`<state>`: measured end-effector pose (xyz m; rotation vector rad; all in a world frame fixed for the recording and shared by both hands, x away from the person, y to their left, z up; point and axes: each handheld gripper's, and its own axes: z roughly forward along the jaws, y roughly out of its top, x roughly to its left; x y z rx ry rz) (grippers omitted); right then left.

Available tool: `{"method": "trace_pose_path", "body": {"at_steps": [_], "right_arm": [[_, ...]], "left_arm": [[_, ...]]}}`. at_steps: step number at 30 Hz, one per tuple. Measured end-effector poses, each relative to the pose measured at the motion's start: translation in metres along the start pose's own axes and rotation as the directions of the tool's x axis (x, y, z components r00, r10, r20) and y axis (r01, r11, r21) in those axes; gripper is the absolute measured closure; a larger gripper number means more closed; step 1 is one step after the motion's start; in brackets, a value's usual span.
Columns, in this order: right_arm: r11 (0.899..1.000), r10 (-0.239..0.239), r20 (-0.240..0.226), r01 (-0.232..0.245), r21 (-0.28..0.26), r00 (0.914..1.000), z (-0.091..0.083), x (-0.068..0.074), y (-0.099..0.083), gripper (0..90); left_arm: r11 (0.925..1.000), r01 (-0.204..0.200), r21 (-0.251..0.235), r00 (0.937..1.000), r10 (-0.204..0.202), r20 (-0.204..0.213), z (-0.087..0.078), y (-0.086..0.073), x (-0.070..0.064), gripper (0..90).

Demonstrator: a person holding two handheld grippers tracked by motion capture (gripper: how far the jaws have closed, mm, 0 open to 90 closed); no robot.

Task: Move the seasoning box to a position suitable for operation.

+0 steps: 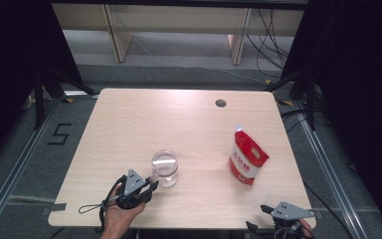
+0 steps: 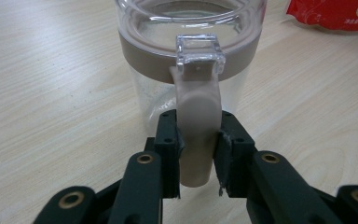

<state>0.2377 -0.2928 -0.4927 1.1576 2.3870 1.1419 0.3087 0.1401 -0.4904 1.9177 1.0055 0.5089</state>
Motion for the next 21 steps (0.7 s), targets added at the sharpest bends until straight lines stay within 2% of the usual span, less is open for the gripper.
{"method": "trace_pose_path", "body": {"at_steps": [1, 5, 7, 8, 9, 10, 11, 18, 20, 21], "right_arm": [[1.000, -0.008, 0.010, 0.008, -0.001, 0.9999, 0.000, -0.001, 0.000, 23.8], [1.000, -0.006, 0.003, 0.006, -0.002, 1.0000, 0.000, -0.001, 0.000, 23.9], [1.000, -0.007, 0.002, 0.007, -0.005, 1.0000, 0.000, -0.001, 0.000, 23.9], [1.000, 0.007, 0.000, -0.007, 0.001, 1.0000, 0.000, 0.001, 0.000, 24.0], [1.000, -0.003, -0.010, 0.003, 0.004, 0.9999, 0.000, 0.000, 0.000, 24.1], [1.000, 0.019, -0.009, -0.019, 0.011, 0.9998, -0.001, 0.002, 0.000, 24.1], [1.000, -0.007, 0.003, 0.007, -0.004, 1.0000, 0.000, 0.000, 0.000, 24.1], [1.000, -0.007, 0.000, 0.007, -0.001, 1.0000, 0.000, 0.000, 0.000, 24.1], [1.000, 0.004, 0.002, -0.004, 0.001, 1.0000, 0.000, 0.001, 0.000, 24.2], [1.000, 0.007, 0.002, -0.007, -0.001, 1.0000, 0.000, 0.001, 0.000, 24.2]], "left_arm": [[0.9999, -0.007, 0.012, 0.9999, 0.007, -0.009, -0.002, 0.000, 0.003, 72.3], [0.9996, 0.028, -0.008, 0.9993, -0.028, -0.023, -0.002, -0.002, 0.010, 71.9], [0.9998, 0.018, 0.001, 0.9991, -0.018, -0.038, -0.004, -0.002, 0.012, 72.1], [0.9999, 0.010, 0.001, 0.9992, -0.010, -0.039, -0.004, -0.003, 0.013, 72.3], [1.0000, 0.007, -0.001, 0.9992, -0.007, -0.040, -0.004, -0.003, 0.013, 72.4], [1.0000, 0.002, 0.000, 0.9991, -0.002, -0.042, -0.004, -0.003, 0.013, 72.6], [1.0000, -0.002, 0.000, 0.9994, 0.002, -0.034, -0.004, -0.003, 0.013, 72.6], [0.9997, -0.024, -0.001, 0.9997, 0.024, 0.007, -0.006, -0.004, 0.013, 72.8], [0.9988, -0.050, -0.001, 0.9986, 0.050, 0.017, -0.006, -0.005, 0.013, 72.9], [0.9993, -0.037, 0.001, 0.9992, 0.037, 0.016, -0.007, -0.005, 0.011, 72.8]]}}
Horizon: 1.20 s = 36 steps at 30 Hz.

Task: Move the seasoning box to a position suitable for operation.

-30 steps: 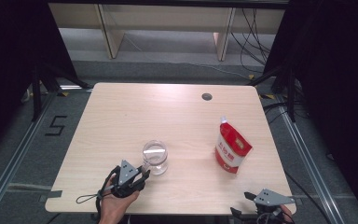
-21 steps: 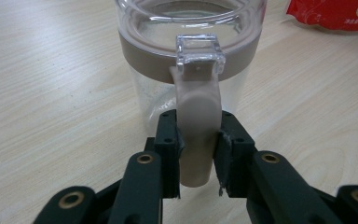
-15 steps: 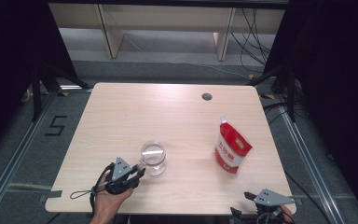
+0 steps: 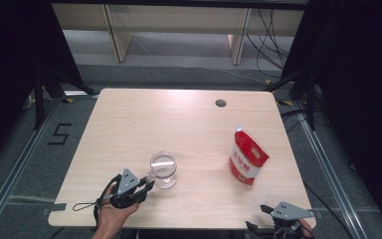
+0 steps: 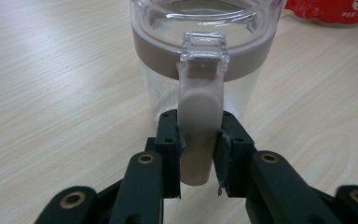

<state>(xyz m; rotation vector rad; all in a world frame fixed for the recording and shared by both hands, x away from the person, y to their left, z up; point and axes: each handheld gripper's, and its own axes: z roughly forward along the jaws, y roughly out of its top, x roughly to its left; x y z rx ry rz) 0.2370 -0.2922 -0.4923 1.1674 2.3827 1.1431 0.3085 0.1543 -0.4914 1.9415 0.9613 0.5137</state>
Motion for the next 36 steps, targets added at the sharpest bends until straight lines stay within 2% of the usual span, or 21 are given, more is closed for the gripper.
{"method": "trace_pose_path", "body": {"at_steps": [1, 2, 6, 8, 14, 16, 18, 20, 21, 23, 24, 26, 27, 28, 29, 30, 31, 32, 34, 35, 36], "right_arm": [[1.000, -0.016, 0.002, 0.016, -0.004, 0.9999, 0.000, -0.002, 0.000, 24.2], [1.000, -0.016, 0.003, 0.016, -0.004, 0.9999, 0.000, -0.002, 0.000, 24.2], [1.000, -0.010, -0.008, 0.010, 0.004, 0.9999, 0.000, -0.001, 0.000, 24.2], [0.999, -0.035, -0.005, 0.035, -0.003, 0.9994, 0.000, -0.003, 0.001, 24.3], [0.999, -0.037, -0.016, 0.037, 0.000, 0.9992, 0.001, -0.003, 0.001, 24.3], [0.999, -0.038, -0.016, 0.038, -0.001, 0.9991, 0.001, -0.003, 0.001, 24.3], [0.999, -0.042, -0.015, 0.042, -0.001, 0.9990, 0.001, -0.003, 0.001, 24.3], [1.000, -0.008, 0.008, 0.008, 0.004, 0.9999, 0.000, 0.000, 0.000, 24.3], [1.000, -0.008, 0.011, 0.008, 0.007, 0.9999, -0.001, 0.000, 0.000, 24.3], [1.000, -0.029, 0.006, 0.029, 0.000, 0.9996, 0.000, -0.002, 0.001, 24.3], [1.000, -0.017, 0.000, 0.017, 0.002, 0.9998, 0.000, -0.001, 0.001, 24.3], [1.000, 0.002, -0.010, -0.002, 0.011, 0.9999, 0.000, 0.001, 0.000, 24.3], [1.000, -0.008, -0.011, 0.008, 0.010, 0.9999, 0.001, 0.000, 0.000, 24.3], [1.000, -0.007, -0.012, 0.007, 0.010, 0.9999, 0.001, 0.000, 0.000, 24.3], [1.000, -0.011, -0.008, 0.011, 0.005, 0.9999, 0.001, 0.000, 0.000, 24.3], [1.000, -0.016, -0.002, 0.016, 0.002, 0.9999, 0.001, 0.000, 0.000, 24.3], [1.000, -0.016, -0.003, 0.016, 0.001, 0.9999, 0.001, 0.000, 0.000, 24.3], [1.000, -0.016, -0.002, 0.016, 0.001, 0.9999, 0.001, 0.000, 0.000, 24.3], [1.000, -0.018, -0.003, 0.018, 0.001, 0.9998, 0.001, -0.001, 0.000, 24.3], [1.000, -0.011, -0.009, 0.011, 0.003, 0.9999, 0.001, 0.000, 0.001, 24.3], [1.000, -0.009, -0.011, 0.009, 0.006, 0.9999, 0.001, 0.000, 0.001, 24.3]], "left_arm": [[1.0000, 0.000, -0.002, 1.0000, 0.000, 0.009, 0.000, 0.000, -0.001, 72.9], [0.9999, -0.014, -0.009, 0.9997, 0.014, 0.020, 0.000, -0.001, -0.001, 72.9], [0.9998, -0.021, -0.007, 0.9982, 0.021, 0.056, 0.000, -0.001, -0.009, 72.9], [0.9993, -0.034, -0.016, 0.9967, 0.035, 0.073, 0.001, -0.001, -0.012, 72.9], [0.9980, -0.060, -0.019, 0.9875, 0.062, 0.145, 0.003, -0.001, -0.021, 72.9], [0.9966, -0.082, -0.012, 0.9839, 0.083, 0.159, 0.003, 0.000, -0.023, 72.9], [0.9955, -0.090, -0.030, 0.9765, 0.094, 0.194, 0.004, -0.001, -0.027, 72.9], [0.9939, -0.104, -0.036, 0.9692, 0.109, 0.220, 0.006, -0.001, -0.028, 72.9], [0.9920, -0.122, -0.032, 0.9659, 0.126, 0.226, 0.006, 0.000, -0.029, 72.9], [0.9909, -0.127, -0.044, 0.9562, 0.134, 0.260, 0.009, 0.001, -0.031, 72.9], [0.9900, -0.135, -0.042, 0.9572, 0.141, 0.253, 0.009, 0.001, -0.032, 72.9], [0.9880, -0.144, -0.056, 0.9468, 0.154, 0.283, 0.012, 0.003, -0.034, 72.8], [0.9877, -0.146, -0.056, 0.9462, 0.156, 0.283, 0.013, 0.003, -0.035, 72.8], [0.9868, -0.151, -0.057, 0.9373, 0.162, 0.309, 0.014, 0.003, -0.035, 72.9], [0.9820, -0.182, -0.051, 0.9318, 0.189, 0.310, 0.015, 0.004, -0.034, 72.8], [0.9837, -0.169, -0.060, 0.9288, 0.180, 0.324, 0.016, 0.004, -0.036, 72.8], [0.9825, -0.175, -0.063, 0.9243, 0.186, 0.333, 0.017, 0.005, -0.037, 72.8], [0.9798, -0.188, -0.068, 0.9163, 0.200, 0.347, 0.018, 0.006, -0.037, 72.8], [0.9796, -0.187, -0.075, 0.9082, 0.201, 0.367, 0.020, 0.006, -0.038, 72.8], [0.9746, -0.209, -0.080, 0.9056, 0.224, 0.360, 0.021, 0.007, -0.037, 72.8], [0.9773, -0.193, -0.086, 0.9049, 0.212, 0.369, 0.021, 0.006, -0.038, 72.7]]}}
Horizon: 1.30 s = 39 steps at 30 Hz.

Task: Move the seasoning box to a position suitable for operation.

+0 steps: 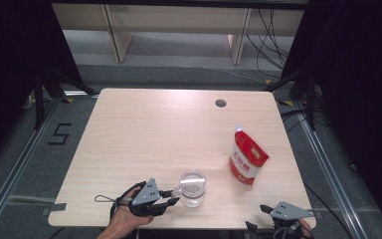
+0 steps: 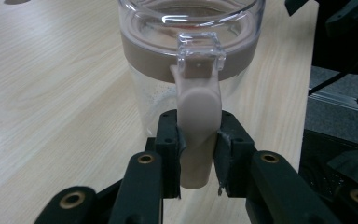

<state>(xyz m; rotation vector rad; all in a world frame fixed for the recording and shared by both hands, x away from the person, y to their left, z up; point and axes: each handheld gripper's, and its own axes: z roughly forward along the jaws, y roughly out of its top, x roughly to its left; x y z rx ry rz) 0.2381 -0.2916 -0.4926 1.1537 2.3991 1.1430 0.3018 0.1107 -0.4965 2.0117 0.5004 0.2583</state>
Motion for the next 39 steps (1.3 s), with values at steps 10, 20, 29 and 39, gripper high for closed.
{"method": "trace_pose_path", "body": {"at_steps": [10, 20, 29, 39], "right_arm": [[1.000, -0.004, 0.002, 0.004, -0.003, 1.0000, 0.000, 0.000, 0.000, 24.3], [1.000, -0.024, 0.004, 0.024, -0.007, 0.9997, 0.000, -0.002, 0.000, 24.3], [1.000, -0.024, -0.001, 0.024, -0.011, 0.9997, 0.000, -0.003, 0.000, 24.2], [1.000, -0.016, 0.009, 0.016, -0.011, 0.9998, -0.001, -0.005, -0.001, 24.1]], "left_arm": [[0.9998, -0.019, 0.009, 0.9997, 0.019, 0.017, 0.002, 0.002, 0.009, 72.2], [0.9999, -0.013, 0.004, 0.9996, 0.013, -0.025, 0.003, 0.002, 0.016, 72.7], [0.9996, -0.028, -0.010, 0.9996, 0.028, 0.002, 0.006, 0.002, 0.015, 72.9], [0.9986, 0.052, -0.001, 0.9985, -0.052, 0.014, 0.009, 0.005, 0.012, 60.5]]}}
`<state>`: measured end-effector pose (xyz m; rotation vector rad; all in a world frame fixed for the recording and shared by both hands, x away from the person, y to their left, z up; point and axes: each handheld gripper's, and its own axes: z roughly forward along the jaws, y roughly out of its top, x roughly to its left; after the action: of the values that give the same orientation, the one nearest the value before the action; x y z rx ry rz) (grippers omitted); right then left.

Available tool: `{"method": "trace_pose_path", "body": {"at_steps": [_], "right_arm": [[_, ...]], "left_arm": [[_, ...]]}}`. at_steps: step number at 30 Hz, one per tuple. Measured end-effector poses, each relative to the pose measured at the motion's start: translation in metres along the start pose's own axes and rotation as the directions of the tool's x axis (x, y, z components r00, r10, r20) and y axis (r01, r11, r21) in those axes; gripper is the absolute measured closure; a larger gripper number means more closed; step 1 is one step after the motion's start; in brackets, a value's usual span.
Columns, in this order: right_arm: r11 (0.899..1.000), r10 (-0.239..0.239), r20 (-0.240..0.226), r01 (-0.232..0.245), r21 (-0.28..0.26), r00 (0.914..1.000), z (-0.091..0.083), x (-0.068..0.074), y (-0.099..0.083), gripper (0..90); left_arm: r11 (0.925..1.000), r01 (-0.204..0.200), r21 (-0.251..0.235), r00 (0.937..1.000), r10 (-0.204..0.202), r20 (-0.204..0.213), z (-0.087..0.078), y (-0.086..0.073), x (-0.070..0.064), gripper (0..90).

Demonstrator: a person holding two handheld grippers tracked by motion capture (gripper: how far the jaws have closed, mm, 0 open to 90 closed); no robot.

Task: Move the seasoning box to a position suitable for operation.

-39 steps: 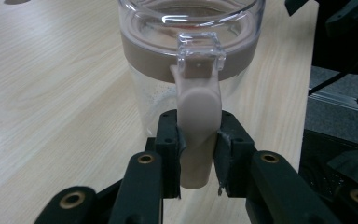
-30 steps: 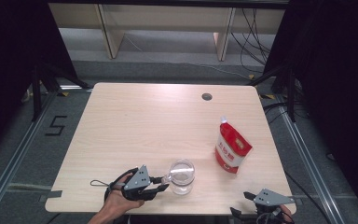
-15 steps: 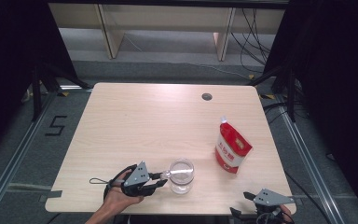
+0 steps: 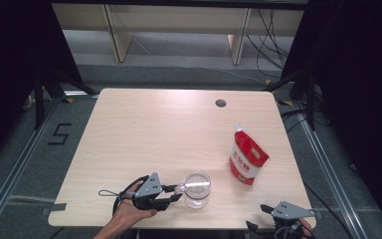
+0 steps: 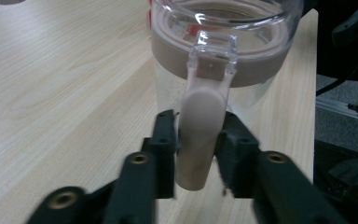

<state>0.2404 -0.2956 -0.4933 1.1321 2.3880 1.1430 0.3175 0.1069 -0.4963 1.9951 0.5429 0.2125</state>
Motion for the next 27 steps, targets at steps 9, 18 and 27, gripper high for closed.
{"method": "trace_pose_path", "body": {"at_steps": [9, 18, 27], "right_arm": [[1.000, 0.027, -0.014, -0.027, -0.003, 0.9995, 0.000, 0.001, -0.001, 24.1], [0.999, 0.040, -0.023, -0.040, 0.003, 0.9989, -0.001, 0.002, 0.000, 24.0], [1.000, -0.004, -0.007, 0.004, -0.013, 1.0000, -0.002, -0.001, -0.001, 25.4]], "left_arm": [[0.9978, 0.060, 0.028, 0.9977, -0.060, -0.032, -0.006, 0.003, -0.004, 45.3], [0.9925, 0.117, 0.035, 0.9913, -0.115, -0.065, -0.021, 0.006, -0.011, 38.1], [0.9866, 0.163, 0.004, 0.9843, -0.162, -0.069, -0.032, 0.020, -0.018, 35.3]]}}
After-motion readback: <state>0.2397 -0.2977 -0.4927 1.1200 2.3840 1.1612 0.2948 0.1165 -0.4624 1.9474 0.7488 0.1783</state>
